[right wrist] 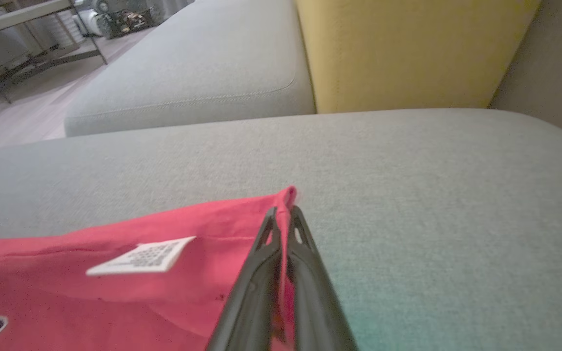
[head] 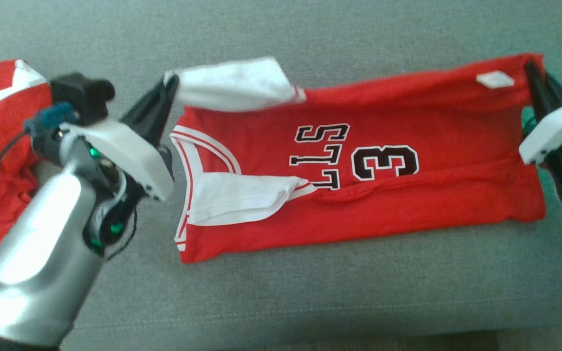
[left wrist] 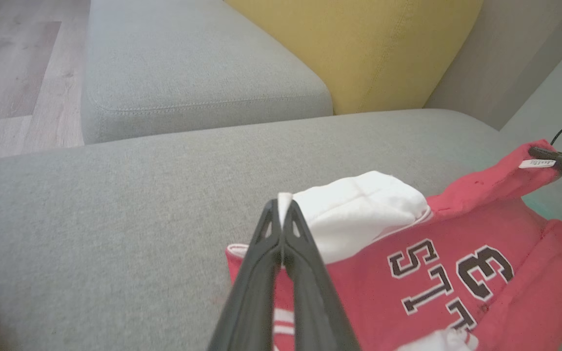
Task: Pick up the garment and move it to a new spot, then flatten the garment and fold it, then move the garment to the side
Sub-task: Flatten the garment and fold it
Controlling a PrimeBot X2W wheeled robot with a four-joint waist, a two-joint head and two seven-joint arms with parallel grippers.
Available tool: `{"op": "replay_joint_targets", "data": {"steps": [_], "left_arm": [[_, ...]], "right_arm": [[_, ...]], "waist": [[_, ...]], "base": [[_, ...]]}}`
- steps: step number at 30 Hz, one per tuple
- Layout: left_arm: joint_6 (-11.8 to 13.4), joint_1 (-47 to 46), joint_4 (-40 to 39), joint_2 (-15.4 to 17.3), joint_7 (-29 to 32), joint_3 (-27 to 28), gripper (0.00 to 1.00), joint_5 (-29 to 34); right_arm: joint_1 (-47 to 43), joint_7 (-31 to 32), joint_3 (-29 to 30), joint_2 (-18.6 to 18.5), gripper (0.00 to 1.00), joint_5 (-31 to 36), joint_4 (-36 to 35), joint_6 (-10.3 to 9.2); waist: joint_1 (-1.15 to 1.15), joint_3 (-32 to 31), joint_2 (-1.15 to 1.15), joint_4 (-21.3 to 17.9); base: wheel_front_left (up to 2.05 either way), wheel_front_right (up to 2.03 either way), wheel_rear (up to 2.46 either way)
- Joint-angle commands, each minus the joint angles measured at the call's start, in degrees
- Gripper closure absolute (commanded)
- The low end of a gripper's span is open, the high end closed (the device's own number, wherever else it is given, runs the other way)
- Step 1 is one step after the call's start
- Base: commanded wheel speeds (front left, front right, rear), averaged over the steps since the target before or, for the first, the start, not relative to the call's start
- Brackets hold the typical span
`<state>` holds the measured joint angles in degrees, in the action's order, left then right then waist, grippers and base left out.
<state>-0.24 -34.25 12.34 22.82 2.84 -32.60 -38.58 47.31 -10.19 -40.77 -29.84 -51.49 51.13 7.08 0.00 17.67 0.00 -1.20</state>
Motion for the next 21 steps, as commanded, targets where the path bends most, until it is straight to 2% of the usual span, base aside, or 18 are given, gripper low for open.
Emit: {"op": "replay_joint_targets", "data": {"steps": [1,11,21], "left_arm": [[0.5,-0.5,-3.1,2.9,0.8,1.8,1.00,-0.5],[1.6,9.0,-11.6,7.9,8.1,-1.8,1.00,-1.7],[2.6,12.9,-13.8,9.8,10.3,-2.9,1.00,-2.6]], "right_arm": [[-2.2,0.7,-1.0,-2.0,1.00,-0.9,-1.8,0.41],[-8.1,7.5,-4.1,-7.1,1.00,-5.1,-8.6,0.41],[-11.2,13.3,-4.9,-11.1,1.00,-7.4,-13.8,0.41]], "waist": [[0.00,-1.1,0.00,0.5],[0.00,-4.0,0.00,0.7],[0.00,-5.2,0.00,-0.1]], "base": [[0.00,0.00,0.00],[0.00,0.00,0.00],[0.00,0.00,0.00]]}}
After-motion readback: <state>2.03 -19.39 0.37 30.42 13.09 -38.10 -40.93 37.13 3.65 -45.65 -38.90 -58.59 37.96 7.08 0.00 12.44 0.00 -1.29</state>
